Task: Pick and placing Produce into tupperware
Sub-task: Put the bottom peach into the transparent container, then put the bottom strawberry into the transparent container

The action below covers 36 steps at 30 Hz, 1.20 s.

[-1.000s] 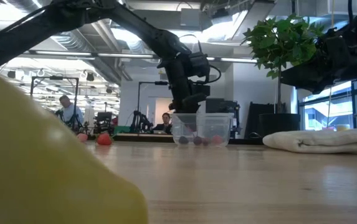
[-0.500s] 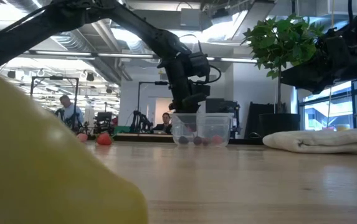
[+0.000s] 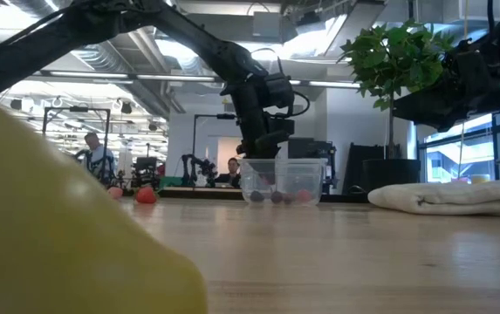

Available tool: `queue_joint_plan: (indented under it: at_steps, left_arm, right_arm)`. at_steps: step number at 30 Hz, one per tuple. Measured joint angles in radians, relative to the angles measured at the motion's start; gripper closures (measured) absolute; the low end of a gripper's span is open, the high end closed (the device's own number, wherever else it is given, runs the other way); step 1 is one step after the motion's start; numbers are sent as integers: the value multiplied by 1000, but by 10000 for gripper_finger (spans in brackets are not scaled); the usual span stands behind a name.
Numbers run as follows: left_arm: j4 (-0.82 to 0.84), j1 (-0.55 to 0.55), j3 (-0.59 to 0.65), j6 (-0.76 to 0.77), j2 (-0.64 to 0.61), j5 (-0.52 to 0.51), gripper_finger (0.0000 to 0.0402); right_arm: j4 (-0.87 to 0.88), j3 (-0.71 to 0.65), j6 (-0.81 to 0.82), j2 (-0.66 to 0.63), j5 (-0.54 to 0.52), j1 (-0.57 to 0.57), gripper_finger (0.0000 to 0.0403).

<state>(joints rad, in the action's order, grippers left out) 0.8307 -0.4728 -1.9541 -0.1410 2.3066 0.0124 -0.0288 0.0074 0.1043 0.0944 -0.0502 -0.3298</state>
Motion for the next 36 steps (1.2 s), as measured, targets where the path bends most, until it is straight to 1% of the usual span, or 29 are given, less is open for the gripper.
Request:
queue_joint_plan:
  at_steps: [3,11,19,25,36]
  left_arm:
    - [0,0,0,0,0,0,301]
    - [0,0,0,0,0,0,312]
    - [-1,0,0,0,0,0,289]
    - [-1,0,0,0,0,0,283]
    - [-1,0,0,-19,0,0,304]
  right_arm:
    - [0,0,0,0,0,0,208]
    - [0,0,0,0,0,0,208]
    - [0,0,0,0,0,0,208]
    - [0,0,0,0,0,0,208]
    - [0,0,0,0,0,0,208]
